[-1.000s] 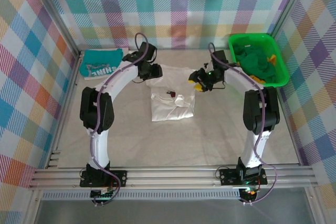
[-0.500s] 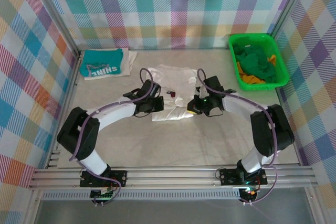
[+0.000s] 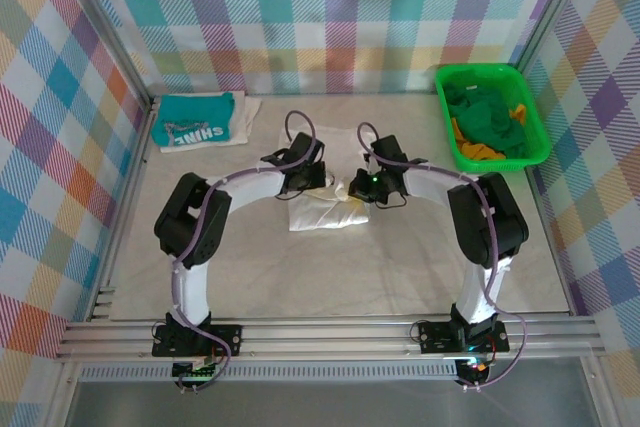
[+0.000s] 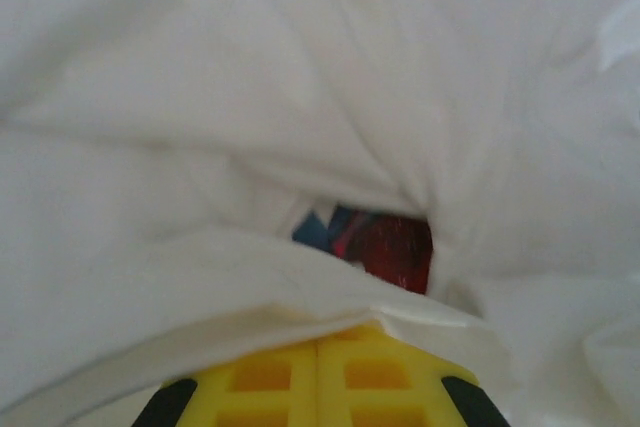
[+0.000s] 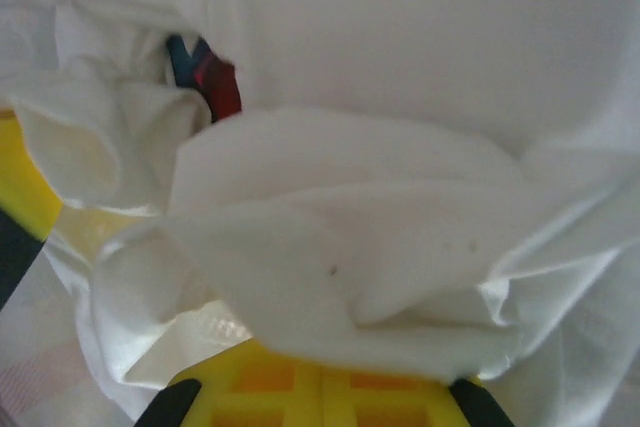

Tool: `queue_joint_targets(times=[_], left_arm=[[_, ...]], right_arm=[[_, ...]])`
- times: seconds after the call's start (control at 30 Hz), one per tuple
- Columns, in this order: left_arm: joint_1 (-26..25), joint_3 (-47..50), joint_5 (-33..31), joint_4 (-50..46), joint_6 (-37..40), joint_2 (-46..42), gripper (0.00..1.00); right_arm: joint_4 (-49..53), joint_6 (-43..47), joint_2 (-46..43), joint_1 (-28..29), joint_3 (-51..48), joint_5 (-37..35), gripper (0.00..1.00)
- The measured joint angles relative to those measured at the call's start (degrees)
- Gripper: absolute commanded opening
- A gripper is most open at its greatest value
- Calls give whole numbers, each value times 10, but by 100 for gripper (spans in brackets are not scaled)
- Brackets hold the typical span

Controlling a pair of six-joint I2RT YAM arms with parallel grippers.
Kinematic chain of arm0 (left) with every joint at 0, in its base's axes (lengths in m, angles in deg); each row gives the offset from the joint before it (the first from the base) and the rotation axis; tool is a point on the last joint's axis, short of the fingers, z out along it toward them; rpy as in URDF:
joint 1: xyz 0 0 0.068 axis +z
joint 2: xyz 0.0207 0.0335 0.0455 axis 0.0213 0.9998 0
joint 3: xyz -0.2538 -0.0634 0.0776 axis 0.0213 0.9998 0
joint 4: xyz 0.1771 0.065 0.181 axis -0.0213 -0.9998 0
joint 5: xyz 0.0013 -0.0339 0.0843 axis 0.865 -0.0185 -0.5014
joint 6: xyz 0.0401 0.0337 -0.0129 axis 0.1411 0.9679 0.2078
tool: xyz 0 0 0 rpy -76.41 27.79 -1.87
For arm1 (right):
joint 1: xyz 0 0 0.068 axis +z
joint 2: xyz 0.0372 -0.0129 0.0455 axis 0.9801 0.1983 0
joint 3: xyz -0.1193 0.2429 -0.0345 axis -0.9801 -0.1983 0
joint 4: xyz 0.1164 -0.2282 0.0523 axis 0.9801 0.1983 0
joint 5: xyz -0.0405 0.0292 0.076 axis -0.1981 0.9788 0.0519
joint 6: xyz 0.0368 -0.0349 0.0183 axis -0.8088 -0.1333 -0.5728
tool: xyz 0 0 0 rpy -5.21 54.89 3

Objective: Fold and stack the t-shirts

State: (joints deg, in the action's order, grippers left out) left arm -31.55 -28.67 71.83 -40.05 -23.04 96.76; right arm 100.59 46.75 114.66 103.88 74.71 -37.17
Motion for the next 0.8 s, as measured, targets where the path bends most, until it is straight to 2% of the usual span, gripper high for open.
queue_joint_targets(times=[0.17,0.23,0.33,0.43,0.53,0.67,0.8], left_arm=[[33,-75,-11,-16,26,54,9],[42,-96,-15,-28,33,57,13],[51,-111,-23,-33,39,44,17],[50,-92,-25,-37,38,-4,19],[41,-35,-24,-23,33,-87,18],[18,54,-11,18,18,-187,6],[-9,156,19,70,8,-222,0]], right_arm=[[-2,0,44,0,70,-27,1],[-2,1,67,-2,104,-35,1],[-1,3,95,-8,151,-39,1],[3,9,96,-15,172,-37,2],[5,14,55,-19,148,-33,2],[-2,24,-62,-18,50,-16,0],[-34,25,-140,1,-39,28,0]])
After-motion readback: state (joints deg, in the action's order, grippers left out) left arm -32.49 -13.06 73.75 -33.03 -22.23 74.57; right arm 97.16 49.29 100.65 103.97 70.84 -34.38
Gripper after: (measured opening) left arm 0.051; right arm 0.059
